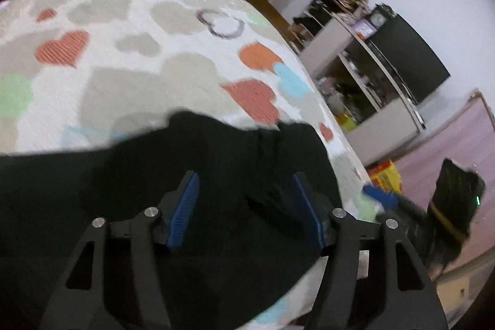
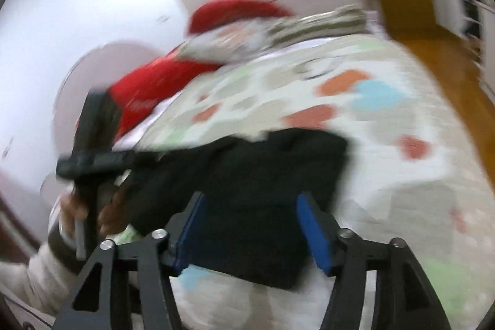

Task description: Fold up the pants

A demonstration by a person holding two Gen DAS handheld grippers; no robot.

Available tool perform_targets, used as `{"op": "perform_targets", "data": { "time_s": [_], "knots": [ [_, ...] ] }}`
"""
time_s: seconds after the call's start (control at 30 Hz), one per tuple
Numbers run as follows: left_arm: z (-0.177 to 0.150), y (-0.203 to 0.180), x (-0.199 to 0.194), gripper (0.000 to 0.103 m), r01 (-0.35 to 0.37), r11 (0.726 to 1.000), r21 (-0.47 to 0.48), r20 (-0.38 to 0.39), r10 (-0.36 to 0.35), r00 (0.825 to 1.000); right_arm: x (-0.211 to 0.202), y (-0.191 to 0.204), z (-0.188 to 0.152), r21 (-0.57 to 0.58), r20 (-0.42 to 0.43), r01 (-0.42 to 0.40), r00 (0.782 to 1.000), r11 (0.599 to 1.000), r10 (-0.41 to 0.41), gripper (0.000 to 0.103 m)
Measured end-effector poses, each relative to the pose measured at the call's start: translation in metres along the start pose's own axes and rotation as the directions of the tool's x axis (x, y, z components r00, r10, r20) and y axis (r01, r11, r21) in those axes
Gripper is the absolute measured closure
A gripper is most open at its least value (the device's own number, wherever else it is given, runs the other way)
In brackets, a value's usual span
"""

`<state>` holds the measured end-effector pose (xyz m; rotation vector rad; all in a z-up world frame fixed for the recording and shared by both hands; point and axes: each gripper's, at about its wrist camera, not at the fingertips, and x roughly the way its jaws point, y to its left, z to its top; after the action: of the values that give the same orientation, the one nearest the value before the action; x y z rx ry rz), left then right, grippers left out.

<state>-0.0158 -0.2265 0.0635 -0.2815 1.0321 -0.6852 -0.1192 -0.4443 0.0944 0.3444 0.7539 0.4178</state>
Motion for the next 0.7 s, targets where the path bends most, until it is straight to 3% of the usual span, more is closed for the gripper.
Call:
{"op": "perform_targets", "data": {
  "time_s": [0.1,0.27,0.4,0.43,0.47,0.57,0.7],
  "knots": [
    [-0.004,-0.015,0.022,0.04,0.004,1.0,0.007,-0.037,-0.003,0.999,-0.01,-0.04,-0.006,0.155,0.024,-0.014,1.0,0.988,0.01,0.043],
    [-0.006,-0.031,0.057,0.04,-0.047,0.999,0.006,-0.11,0.047,0.993,0.0,-0.054,-0.009,0.211,0.014,-0.023,1.0,0.977,0.021,0.043],
    [-0.011,-0.044,0.078,0.039,-0.104,0.993,0.05,-0.113,0.109,0.988,0.0,-0.052,-0.013,0.234,0.001,-0.051,0.999,0.971,0.052,0.043],
    [-0.012,-0.05,0.079,0.049,-0.127,0.989,0.082,-0.112,0.135,0.984,0.0,-0.051,-0.013,0.229,0.0,-0.054,0.998,0.972,0.056,0.043],
    [-0.014,-0.055,0.077,0.079,-0.129,0.986,0.102,-0.113,0.14,0.984,0.0,-0.049,-0.012,0.221,0.003,-0.059,0.998,0.974,0.06,0.043],
    [-0.015,-0.056,0.06,0.084,-0.09,0.992,0.088,-0.109,0.1,0.989,-0.003,-0.043,-0.008,0.197,0.019,-0.073,0.997,0.978,0.071,0.043],
    [-0.023,-0.053,0.006,0.084,-0.12,0.987,0.103,0.0,0.121,0.993,-0.008,-0.032,-0.002,0.168,0.039,-0.095,0.995,0.981,0.09,0.042]
  ]
}}
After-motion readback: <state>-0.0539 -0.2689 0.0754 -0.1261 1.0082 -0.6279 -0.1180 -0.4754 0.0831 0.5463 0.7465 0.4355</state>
